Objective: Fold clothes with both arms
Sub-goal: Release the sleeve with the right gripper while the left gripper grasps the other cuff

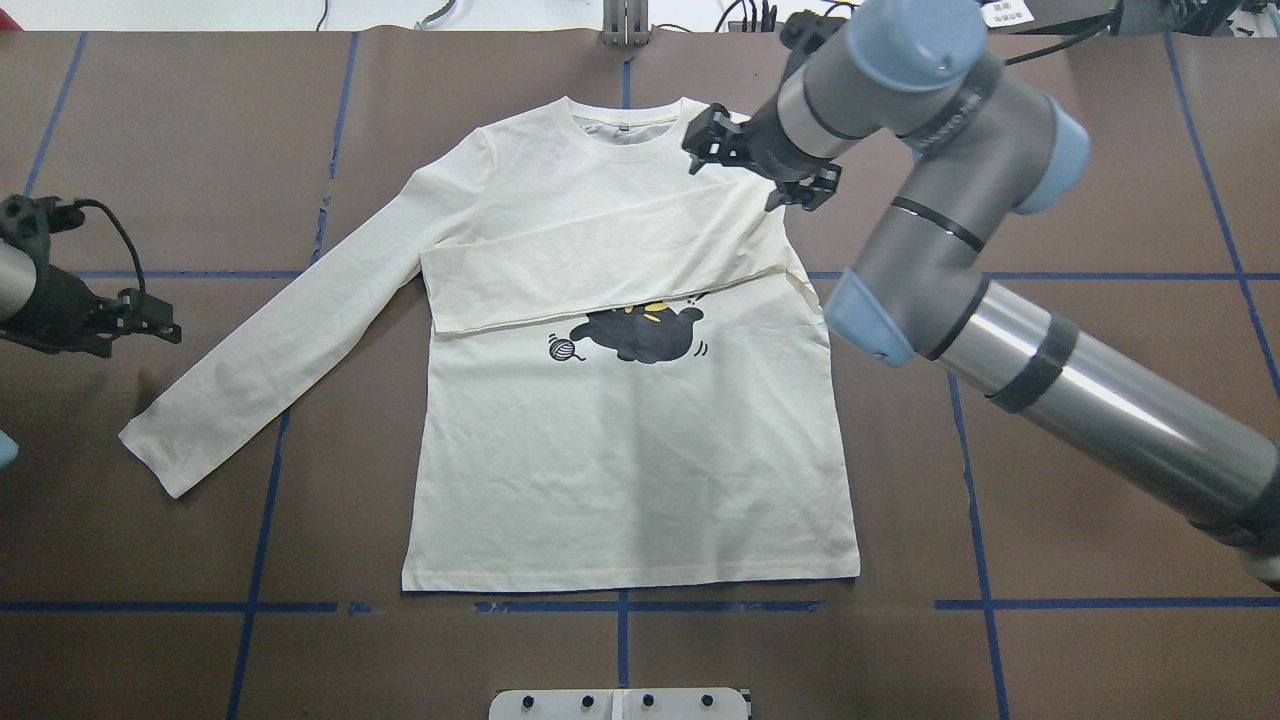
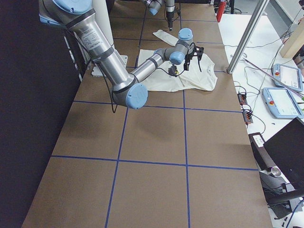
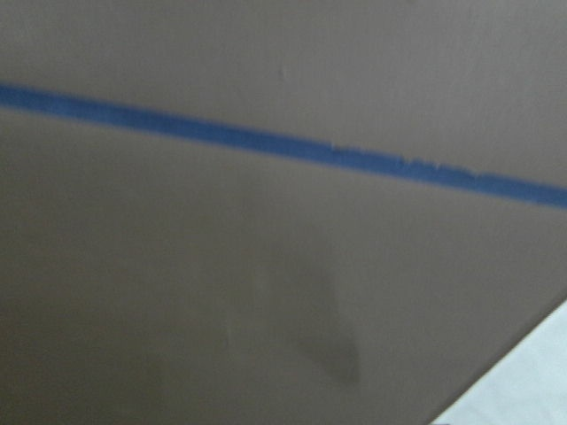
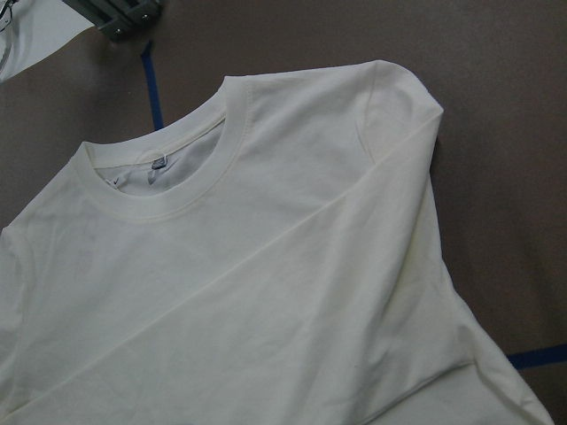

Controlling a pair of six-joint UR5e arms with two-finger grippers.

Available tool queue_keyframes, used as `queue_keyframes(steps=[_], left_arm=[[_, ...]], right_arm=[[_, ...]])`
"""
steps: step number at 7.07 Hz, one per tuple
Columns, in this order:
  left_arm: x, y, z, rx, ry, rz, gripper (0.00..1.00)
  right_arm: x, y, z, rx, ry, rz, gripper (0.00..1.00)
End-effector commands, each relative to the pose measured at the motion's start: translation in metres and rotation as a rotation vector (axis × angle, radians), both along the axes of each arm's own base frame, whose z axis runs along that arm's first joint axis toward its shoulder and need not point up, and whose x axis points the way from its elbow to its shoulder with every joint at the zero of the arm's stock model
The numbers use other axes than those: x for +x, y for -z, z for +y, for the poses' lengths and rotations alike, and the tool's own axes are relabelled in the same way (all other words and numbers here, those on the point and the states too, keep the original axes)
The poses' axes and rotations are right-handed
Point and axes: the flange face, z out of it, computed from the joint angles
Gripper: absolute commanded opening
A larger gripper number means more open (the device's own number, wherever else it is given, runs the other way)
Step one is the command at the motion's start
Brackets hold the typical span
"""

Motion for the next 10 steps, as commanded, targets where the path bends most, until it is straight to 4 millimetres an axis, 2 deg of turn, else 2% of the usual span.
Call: queue_keyframes(steps=[1,2,4,7,8,10], left_arm=[[-0.011,0.004,0.036,-0.010,-0.015,-0.001,0.85],[-0.006,0.007,0.042,-0.008,-0.029,0.001,0.82],[-0.002,-0.002,0.050,-0.020,-0.047,-0.012,0.72],[0.000,-0.005,0.052,-0.024,-0.053,-0.015,0.66],[0.000,-0.007,0.052,-0.028,-0.053,-0.018,0.60],[0.003,-0.013,0.054,-0.035,-0.061,-0.025,0.59]], right_arm=[[0.012,-0.016,0.002,0.011,0.008,0.016,1.00],[0.012,-0.021,0.004,0.006,0.008,0.022,1.00],[0.012,-0.025,0.004,0.003,0.007,0.025,1.00],[0.012,-0.023,0.004,0.004,0.008,0.024,1.00],[0.012,-0.022,0.004,0.005,0.008,0.023,1.00],[0.012,-0.022,0.004,0.005,0.008,0.023,1.00]])
